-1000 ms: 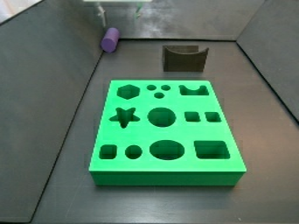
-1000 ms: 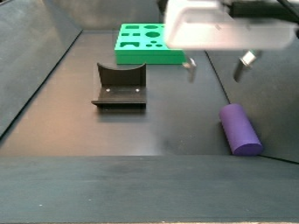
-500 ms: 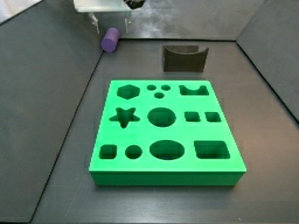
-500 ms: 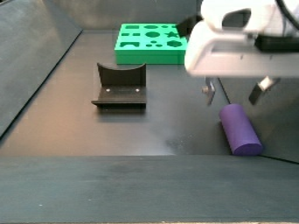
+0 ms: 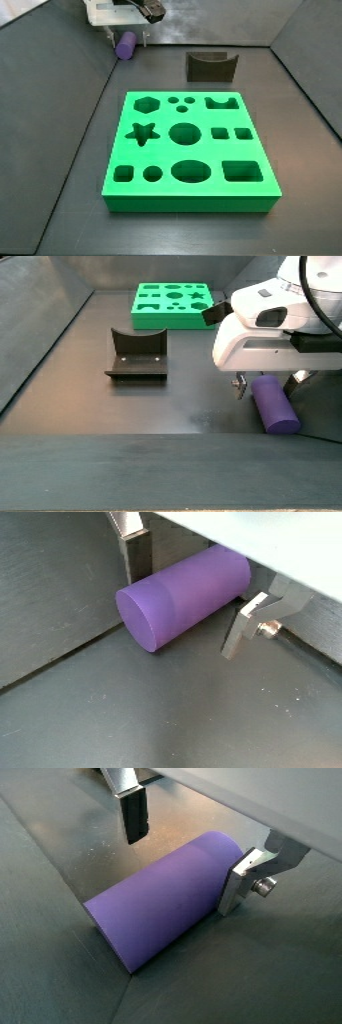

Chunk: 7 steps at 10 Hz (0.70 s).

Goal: Pick up the round object. Move up. Place the round object on the fixture. Regrasp the round object. Move to above the board. Insert the round object.
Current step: Pick up the round object.

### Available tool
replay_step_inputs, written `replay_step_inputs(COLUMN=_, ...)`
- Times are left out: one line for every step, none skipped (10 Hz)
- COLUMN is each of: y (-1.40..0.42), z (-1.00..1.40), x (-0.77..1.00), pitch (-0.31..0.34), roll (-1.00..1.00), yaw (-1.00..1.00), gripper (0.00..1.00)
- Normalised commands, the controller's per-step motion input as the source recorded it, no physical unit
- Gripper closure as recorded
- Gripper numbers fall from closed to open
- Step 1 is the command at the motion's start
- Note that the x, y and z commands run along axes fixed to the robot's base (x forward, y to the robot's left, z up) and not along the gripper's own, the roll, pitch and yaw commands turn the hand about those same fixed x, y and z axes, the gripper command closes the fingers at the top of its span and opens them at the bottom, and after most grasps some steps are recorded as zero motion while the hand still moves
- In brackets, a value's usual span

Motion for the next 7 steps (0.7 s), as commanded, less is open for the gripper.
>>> replay_step_inputs(y=0.00, z=-1.00, x=0.00, pitch=-0.051, roll=0.04, yaw=0.00, gripper=0.00)
replay_step_inputs(y=-0.03, z=-1.00, x=0.07, pitch=-0.020, roll=0.03, yaw=0.00, gripper=0.00)
replay_step_inputs(y=0.00, z=-1.00, x=0.98, pitch=0.046, roll=0.04, yaw=0.00, gripper=0.00)
replay_step_inputs(y=0.00, z=-1.00, x=0.74, pitch=0.027, roll=0.09, yaw=-0.01, gripper=0.00)
replay_step_inputs(y=0.00, z=-1.00, x=0.49, pitch=0.000, roll=0.06, yaw=0.00, gripper=0.00)
replay_step_inputs(y=0.00, z=-1.00, x=0.40, pitch=-0.006, roll=0.03, yaw=0.00, gripper=0.00)
replay_step_inputs(y=0.03, z=-1.00, x=0.30, pitch=-0.010, roll=0.03, yaw=0.00, gripper=0.00)
